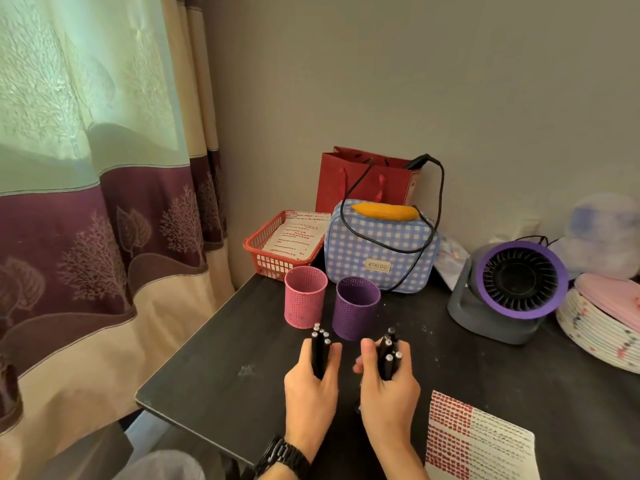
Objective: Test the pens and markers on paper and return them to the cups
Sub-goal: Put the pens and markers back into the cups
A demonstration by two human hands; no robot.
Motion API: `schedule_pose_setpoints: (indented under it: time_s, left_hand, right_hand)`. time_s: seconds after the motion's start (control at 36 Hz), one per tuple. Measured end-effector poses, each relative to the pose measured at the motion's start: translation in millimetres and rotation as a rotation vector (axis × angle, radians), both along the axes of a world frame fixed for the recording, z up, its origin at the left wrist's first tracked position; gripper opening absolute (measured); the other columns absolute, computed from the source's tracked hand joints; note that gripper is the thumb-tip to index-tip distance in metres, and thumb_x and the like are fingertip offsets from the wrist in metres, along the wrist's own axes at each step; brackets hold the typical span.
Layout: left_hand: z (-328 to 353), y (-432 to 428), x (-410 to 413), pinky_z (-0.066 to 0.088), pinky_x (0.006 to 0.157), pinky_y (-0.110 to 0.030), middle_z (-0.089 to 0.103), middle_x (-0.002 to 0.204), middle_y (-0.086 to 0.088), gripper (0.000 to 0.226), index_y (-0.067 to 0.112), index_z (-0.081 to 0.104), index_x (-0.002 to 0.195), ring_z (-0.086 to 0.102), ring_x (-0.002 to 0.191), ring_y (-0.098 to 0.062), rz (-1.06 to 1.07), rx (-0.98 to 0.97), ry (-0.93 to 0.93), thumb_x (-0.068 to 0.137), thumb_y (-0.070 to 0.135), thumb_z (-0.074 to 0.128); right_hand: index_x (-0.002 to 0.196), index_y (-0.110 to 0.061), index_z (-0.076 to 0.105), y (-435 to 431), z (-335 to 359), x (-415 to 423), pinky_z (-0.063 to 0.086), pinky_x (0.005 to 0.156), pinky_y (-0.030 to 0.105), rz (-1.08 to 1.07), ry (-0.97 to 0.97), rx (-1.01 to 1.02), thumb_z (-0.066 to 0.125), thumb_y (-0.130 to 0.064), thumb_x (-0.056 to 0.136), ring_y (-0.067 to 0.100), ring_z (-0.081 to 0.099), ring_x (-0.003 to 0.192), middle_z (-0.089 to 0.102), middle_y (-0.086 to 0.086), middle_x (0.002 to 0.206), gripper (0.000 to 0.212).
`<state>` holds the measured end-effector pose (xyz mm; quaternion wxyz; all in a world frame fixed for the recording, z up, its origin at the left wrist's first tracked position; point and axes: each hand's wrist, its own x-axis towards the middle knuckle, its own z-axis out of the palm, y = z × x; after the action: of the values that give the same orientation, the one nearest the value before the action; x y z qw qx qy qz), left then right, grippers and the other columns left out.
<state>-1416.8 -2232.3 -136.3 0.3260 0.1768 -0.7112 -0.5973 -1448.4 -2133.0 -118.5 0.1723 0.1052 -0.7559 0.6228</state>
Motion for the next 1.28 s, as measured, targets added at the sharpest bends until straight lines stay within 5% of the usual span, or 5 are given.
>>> schedule_pose_setpoints:
  time_s: [0.19,0.56,0.83,1.14,1.28]
  left_hand:
    - [2,-1,-5,0.047,0.058,-0.013,0.072,0.078,0.011,0.005,0.034,0.064,0.091,0.067,0.068,-0.002,-0.077,-0.021,-0.056,0.094,0.035,0.068]
    - [19,-30,-6,0.031,0.048,-0.020,0.043,0.049,0.011,0.045,0.031,0.045,0.055,0.036,0.047,-0.003,-0.051,0.008,-0.084,0.083,0.062,0.062]
    - [116,-119,-69,0.053,0.063,-0.028,0.073,0.069,-0.004,0.049,0.007,0.065,0.091,0.069,0.061,-0.014,0.082,0.379,0.157,0.101,0.052,0.048]
    - [90,-131,-135,0.048,0.086,-0.032,0.078,0.086,0.008,0.053,0.020,0.073,0.092,0.071,0.091,-0.008,0.095,0.437,0.050,0.103,0.057,0.037]
    - [85,-129,-141,0.050,0.072,-0.031,0.078,0.085,0.004,0.049,0.016,0.071,0.100,0.075,0.076,-0.008,0.102,0.497,0.056,0.104,0.054,0.040]
  right_hand:
    - [0.096,-0.058,0.052,-9,-9,4,0.052,0.063,0.016,0.042,-0.099,0.130,0.049,-0.071,0.080,-0.006,0.068,0.080,0.068,-0.031,0.092,0.021]
    - [0.075,-0.024,0.064,-11,12,-15,0.045,0.054,0.026,0.075,-0.301,-0.069,0.071,-0.047,0.090,0.007,0.057,0.051,0.061,-0.007,0.056,0.027]
    - [0.099,-0.016,0.057,-58,114,-88,0.055,0.064,0.035,0.174,-0.383,-0.678,0.060,-0.041,0.100,0.014,0.069,0.055,0.064,-0.005,0.058,0.025]
    - [0.097,-0.021,0.058,-141,105,-152,0.053,0.061,0.030,0.138,-0.287,-0.613,0.055,-0.031,0.105,0.007,0.065,0.059,0.065,-0.009,0.059,0.014]
    - [0.101,-0.022,0.060,-153,81,-151,0.052,0.060,0.021,0.138,-0.309,-0.546,0.054,-0.038,0.104,0.006,0.067,0.065,0.069,-0.006,0.069,0.017]
